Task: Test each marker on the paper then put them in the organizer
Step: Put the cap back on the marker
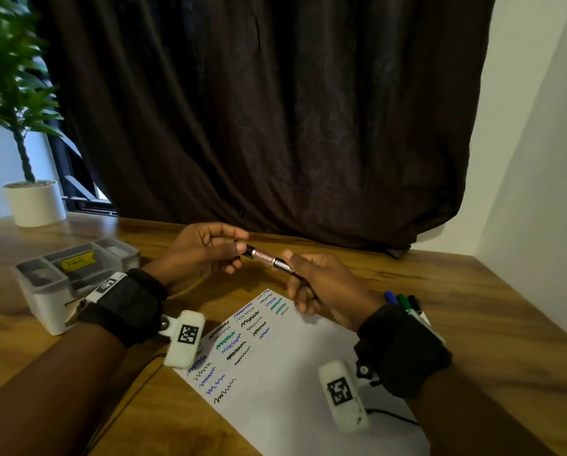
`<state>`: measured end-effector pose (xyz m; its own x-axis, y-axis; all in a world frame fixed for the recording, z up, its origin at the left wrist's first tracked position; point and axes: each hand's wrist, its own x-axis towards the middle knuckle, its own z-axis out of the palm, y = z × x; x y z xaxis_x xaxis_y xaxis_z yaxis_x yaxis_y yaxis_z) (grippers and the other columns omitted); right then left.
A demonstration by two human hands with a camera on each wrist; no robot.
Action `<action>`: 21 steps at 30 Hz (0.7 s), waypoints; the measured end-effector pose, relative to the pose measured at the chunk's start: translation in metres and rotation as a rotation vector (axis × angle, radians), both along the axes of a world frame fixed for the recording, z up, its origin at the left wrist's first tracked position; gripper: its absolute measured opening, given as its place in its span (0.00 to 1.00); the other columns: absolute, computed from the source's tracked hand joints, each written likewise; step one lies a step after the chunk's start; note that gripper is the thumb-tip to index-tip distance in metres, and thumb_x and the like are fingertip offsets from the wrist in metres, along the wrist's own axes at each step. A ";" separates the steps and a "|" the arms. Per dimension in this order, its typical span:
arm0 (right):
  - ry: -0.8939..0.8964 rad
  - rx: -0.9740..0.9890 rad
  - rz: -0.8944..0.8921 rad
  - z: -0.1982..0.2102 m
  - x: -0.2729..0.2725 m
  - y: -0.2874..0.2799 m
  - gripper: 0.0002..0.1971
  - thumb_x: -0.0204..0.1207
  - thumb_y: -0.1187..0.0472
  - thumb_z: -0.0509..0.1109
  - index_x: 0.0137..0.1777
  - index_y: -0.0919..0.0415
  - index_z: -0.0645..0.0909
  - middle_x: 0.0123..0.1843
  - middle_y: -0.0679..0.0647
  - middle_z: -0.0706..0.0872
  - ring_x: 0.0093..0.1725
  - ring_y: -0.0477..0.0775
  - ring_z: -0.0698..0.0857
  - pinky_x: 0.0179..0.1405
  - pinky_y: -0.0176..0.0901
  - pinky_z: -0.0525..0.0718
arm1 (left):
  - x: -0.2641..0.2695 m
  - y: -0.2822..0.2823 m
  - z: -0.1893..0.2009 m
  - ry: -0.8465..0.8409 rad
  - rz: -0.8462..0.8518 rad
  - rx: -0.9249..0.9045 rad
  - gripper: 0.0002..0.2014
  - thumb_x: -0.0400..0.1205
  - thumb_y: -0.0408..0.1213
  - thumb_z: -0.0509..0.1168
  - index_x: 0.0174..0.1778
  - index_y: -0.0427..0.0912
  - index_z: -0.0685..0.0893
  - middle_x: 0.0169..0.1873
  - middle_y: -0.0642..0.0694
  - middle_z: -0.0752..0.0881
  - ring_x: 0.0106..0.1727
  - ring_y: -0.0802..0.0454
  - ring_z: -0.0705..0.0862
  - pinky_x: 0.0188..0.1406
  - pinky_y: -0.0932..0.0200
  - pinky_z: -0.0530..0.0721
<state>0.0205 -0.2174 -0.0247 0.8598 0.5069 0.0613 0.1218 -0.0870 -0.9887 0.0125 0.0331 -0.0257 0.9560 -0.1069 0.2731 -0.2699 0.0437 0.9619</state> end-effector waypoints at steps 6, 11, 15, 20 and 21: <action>0.057 -0.033 0.036 -0.001 0.003 -0.014 0.21 0.85 0.41 0.66 0.64 0.57 0.82 0.36 0.57 0.89 0.27 0.51 0.83 0.24 0.40 0.78 | -0.035 0.020 0.033 -0.057 0.305 0.049 0.14 0.76 0.30 0.71 0.58 0.32 0.85 0.44 0.33 0.91 0.42 0.43 0.92 0.38 0.56 0.92; 0.156 -0.222 0.159 -0.011 0.001 -0.021 0.21 0.84 0.42 0.70 0.62 0.60 0.84 0.43 0.58 0.91 0.34 0.53 0.87 0.34 0.45 0.86 | -0.092 0.073 0.074 -0.160 0.547 0.192 0.08 0.82 0.23 0.66 0.55 0.34 0.85 0.40 0.36 0.93 0.39 0.46 0.93 0.38 0.52 0.93; 0.157 -0.346 0.251 -0.017 0.000 -0.023 0.20 0.84 0.44 0.71 0.64 0.60 0.83 0.47 0.59 0.93 0.39 0.52 0.89 0.42 0.45 0.86 | -0.135 0.117 0.102 -0.217 0.776 0.360 0.08 0.84 0.22 0.65 0.57 0.32 0.84 0.43 0.29 0.88 0.35 0.48 0.92 0.39 0.50 0.94; 0.152 -0.361 0.288 -0.016 0.002 -0.022 0.20 0.83 0.45 0.72 0.64 0.61 0.84 0.48 0.60 0.94 0.40 0.54 0.88 0.44 0.47 0.85 | -0.159 0.158 0.105 -0.184 0.969 0.566 0.07 0.84 0.25 0.67 0.52 0.39 0.87 0.46 0.26 0.89 0.42 0.35 0.91 0.44 0.39 0.93; 0.153 -0.361 0.288 -0.016 0.002 -0.022 0.20 0.83 0.45 0.72 0.63 0.62 0.84 0.47 0.60 0.94 0.40 0.54 0.88 0.42 0.46 0.85 | -0.160 0.162 0.103 -0.174 0.993 0.594 0.07 0.84 0.26 0.68 0.50 0.42 0.87 0.45 0.28 0.89 0.44 0.34 0.91 0.45 0.39 0.92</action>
